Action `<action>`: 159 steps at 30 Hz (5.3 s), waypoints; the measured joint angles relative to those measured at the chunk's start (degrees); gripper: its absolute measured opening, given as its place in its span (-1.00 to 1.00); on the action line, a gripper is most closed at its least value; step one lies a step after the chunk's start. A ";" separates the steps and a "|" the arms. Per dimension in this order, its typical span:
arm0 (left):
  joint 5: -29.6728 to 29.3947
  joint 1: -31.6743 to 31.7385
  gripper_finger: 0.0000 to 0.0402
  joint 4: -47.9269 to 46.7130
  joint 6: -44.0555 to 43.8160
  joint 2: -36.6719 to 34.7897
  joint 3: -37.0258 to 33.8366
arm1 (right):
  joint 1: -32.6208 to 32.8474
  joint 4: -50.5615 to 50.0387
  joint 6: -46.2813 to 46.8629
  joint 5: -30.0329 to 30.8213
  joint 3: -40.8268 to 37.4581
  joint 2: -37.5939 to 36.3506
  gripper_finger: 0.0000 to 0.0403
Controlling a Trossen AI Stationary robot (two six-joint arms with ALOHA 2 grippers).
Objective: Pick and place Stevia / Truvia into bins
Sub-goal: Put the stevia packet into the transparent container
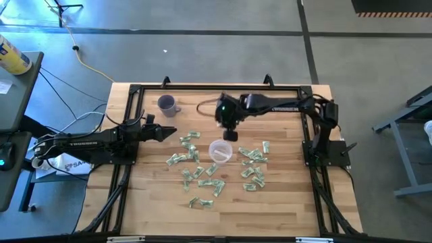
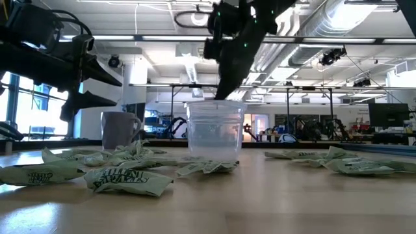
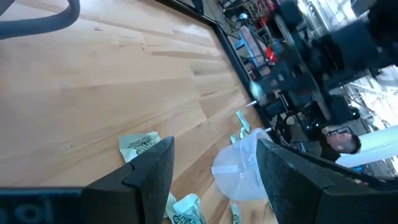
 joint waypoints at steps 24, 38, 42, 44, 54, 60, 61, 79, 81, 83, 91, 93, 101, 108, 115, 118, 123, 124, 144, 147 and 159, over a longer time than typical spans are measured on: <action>10.61 0.00 0.30 -3.43 -0.70 0.00 -0.02 | 13.75 1.05 -3.31 12.07 0.49 0.07 -0.31; 10.45 0.00 0.30 -4.17 -0.84 0.00 -0.02 | 11.96 -10.28 9.09 13.99 -15.88 -8.88 0.18; 10.43 0.00 0.30 -4.97 -0.77 -0.01 -0.02 | 12.44 -0.62 10.91 10.50 -21.65 -8.87 0.18; 10.43 0.00 0.30 -5.56 -0.75 -0.02 -0.02 | 12.70 4.23 13.55 10.06 -23.88 -8.73 0.18; 8.24 0.00 0.30 -6.45 -0.90 0.00 -0.02 | 12.63 16.48 27.18 12.32 -33.65 -8.48 0.10; 8.03 0.00 0.30 -6.45 -0.93 -0.01 -0.02 | 12.65 20.29 31.12 10.94 -35.57 -7.15 -0.10; 7.89 0.00 0.30 -6.47 -0.93 -0.02 -0.02 | 12.55 20.54 31.69 11.06 -35.57 -6.93 -0.17; 7.55 0.00 0.30 -6.77 0.27 0.00 -0.02 | 9.55 11.07 35.46 21.61 -22.38 -17.27 -0.96; 7.50 0.00 0.30 -6.78 0.60 0.00 -0.02 | 9.47 10.60 32.59 20.89 -18.56 -17.05 -0.94; 7.19 0.00 0.30 -6.77 0.60 -0.04 -0.02 | 9.23 10.23 30.60 18.20 -14.59 -15.50 -0.95; 4.14 0.02 0.30 -4.86 -2.40 -0.04 -0.02 | 11.27 3.01 23.76 10.78 -5.46 -5.89 -0.93; 5.97 0.02 0.30 -4.81 -2.48 -0.02 -0.02 | 12.12 2.43 22.65 9.61 -5.31 -4.86 -0.88; 7.48 -0.02 0.30 -4.07 -6.19 -0.01 -0.02 | 14.44 2.00 20.18 10.26 -5.30 -4.88 -0.78; 6.53 -1.53 0.29 -0.49 -5.93 0.39 2.11 | 17.70 -6.60 17.73 22.73 -5.30 -7.79 -0.52; 0.97 -6.86 0.09 -8.24 9.74 8.43 16.75 | 26.83 -12.49 24.58 31.00 -10.14 -13.36 -0.16; 0.79 -6.75 0.03 -15.17 15.55 14.25 24.06 | 30.34 -14.51 30.30 34.03 -13.59 -15.69 -0.02; 0.20 -6.73 -0.03 -27.17 27.07 26.83 35.58 | 33.39 -15.77 34.90 38.20 -17.30 -18.88 0.11; -0.25 -6.73 -0.04 -28.93 29.48 29.50 37.49 | 33.52 -15.85 34.96 38.99 -17.44 -19.25 0.12; 13.39 8.61 0.14 -39.82 61.44 67.66 54.00 | 18.07 -16.67 29.21 37.03 -17.74 -21.44 0.13; 11.55 8.66 0.29 -38.70 64.73 70.50 54.29 | 15.56 -15.40 27.21 35.57 -17.74 -21.44 0.13; 12.15 8.66 0.29 -36.16 72.79 75.47 54.29 | 12.69 -5.54 25.17 32.83 -26.07 -21.40 0.12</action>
